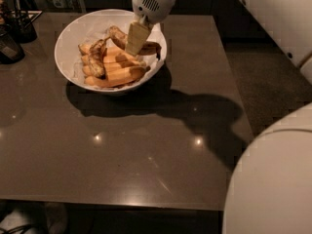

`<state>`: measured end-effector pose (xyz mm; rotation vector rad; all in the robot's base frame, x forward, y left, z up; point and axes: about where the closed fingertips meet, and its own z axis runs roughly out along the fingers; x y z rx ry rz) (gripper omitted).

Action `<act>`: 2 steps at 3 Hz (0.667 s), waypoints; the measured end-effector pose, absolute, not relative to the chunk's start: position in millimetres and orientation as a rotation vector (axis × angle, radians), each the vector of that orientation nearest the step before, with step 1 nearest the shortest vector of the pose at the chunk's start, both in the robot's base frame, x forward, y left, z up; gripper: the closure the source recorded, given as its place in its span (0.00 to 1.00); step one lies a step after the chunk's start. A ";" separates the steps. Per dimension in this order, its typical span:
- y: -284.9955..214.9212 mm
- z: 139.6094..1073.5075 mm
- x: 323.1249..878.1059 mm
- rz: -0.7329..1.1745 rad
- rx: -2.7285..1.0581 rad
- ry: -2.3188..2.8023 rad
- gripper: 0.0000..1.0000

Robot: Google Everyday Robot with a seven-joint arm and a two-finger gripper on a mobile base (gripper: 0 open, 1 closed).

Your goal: Pick banana from white bowl

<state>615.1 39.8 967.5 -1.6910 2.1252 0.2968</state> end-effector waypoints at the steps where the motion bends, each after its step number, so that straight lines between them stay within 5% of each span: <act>1: 42.1 971.7 611.2 0.291 -1.683 2.121 1.00; 2: 52.8 984.1 580.0 0.312 -1.678 2.106 1.00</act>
Offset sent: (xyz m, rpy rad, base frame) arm -0.0850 0.0224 0.0344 0.0428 -0.0058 0.0121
